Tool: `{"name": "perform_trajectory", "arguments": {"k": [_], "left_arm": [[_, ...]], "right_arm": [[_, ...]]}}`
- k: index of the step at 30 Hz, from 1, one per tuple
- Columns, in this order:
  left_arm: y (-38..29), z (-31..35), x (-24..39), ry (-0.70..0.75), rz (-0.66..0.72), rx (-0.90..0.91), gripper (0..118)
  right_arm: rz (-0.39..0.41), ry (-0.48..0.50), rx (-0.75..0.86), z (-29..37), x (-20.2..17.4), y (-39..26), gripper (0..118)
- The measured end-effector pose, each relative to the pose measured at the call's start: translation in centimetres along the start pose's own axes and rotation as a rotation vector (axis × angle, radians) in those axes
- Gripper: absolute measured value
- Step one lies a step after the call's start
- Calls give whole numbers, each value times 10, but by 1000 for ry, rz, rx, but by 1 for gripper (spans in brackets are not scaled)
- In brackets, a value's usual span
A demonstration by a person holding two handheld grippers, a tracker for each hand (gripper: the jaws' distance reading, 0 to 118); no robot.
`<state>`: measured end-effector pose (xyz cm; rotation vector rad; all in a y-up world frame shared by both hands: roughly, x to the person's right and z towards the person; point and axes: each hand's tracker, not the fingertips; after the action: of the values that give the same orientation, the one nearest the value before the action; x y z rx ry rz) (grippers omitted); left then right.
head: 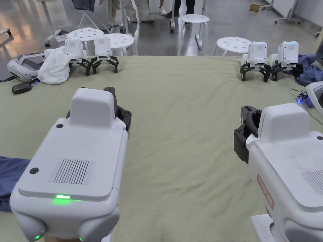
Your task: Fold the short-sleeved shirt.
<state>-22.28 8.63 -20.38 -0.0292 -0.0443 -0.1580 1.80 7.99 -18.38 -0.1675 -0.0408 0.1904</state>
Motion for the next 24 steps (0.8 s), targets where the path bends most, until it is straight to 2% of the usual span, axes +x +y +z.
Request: {"name": "perform_trajectory", "arguments": {"k": [24], "left_arm": [[6, 0, 3, 8, -3, 9, 0]], "right_arm": [[-11, -1, 18, 0, 3, 7, 3]]}}
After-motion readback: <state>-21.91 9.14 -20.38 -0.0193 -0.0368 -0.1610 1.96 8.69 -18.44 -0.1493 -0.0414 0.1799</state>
